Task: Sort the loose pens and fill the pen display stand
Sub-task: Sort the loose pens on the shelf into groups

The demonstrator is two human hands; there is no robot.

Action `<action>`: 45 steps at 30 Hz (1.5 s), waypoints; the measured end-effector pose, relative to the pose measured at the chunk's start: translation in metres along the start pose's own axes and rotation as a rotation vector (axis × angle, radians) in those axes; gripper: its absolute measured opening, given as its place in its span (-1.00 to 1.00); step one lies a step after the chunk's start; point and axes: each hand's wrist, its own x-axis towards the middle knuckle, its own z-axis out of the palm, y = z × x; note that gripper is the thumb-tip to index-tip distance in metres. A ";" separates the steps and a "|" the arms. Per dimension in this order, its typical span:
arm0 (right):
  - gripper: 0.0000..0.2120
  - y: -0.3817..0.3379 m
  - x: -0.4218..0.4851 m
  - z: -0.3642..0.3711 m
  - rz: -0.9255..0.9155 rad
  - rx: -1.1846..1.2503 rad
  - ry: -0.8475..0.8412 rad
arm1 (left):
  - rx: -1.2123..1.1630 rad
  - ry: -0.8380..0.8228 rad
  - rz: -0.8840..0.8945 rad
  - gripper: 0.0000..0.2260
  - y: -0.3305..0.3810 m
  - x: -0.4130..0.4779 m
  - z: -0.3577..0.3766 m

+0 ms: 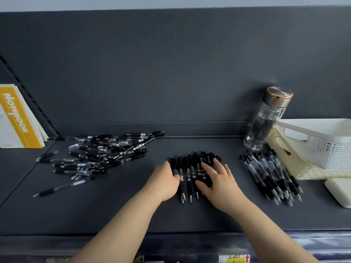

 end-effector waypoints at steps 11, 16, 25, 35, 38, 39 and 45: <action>-0.39 -0.002 0.012 0.001 -0.006 -0.008 -0.048 | 0.294 0.080 0.084 -0.76 0.014 0.012 0.019; -0.41 -0.006 0.010 0.000 -0.056 -0.053 0.040 | 0.268 0.046 0.137 -0.54 0.001 0.009 0.012; -0.64 -0.079 0.022 0.015 -0.391 0.065 0.109 | 0.275 0.183 0.170 -0.60 -0.065 -0.001 -0.066; -0.69 -0.183 0.043 0.075 -0.436 0.062 0.049 | 0.516 0.075 0.078 -0.36 -0.164 0.006 -0.183; -0.68 -0.202 0.046 0.086 -0.411 0.076 0.088 | 0.546 -0.012 0.123 -0.32 -0.177 0.018 -0.196; -0.68 -0.207 0.047 0.088 -0.394 0.080 0.104 | 0.554 -0.018 0.156 -0.31 -0.179 0.023 -0.199; -0.74 -0.219 0.051 0.097 -0.290 0.089 0.154 | 0.637 -0.009 0.272 -0.33 -0.185 0.048 -0.206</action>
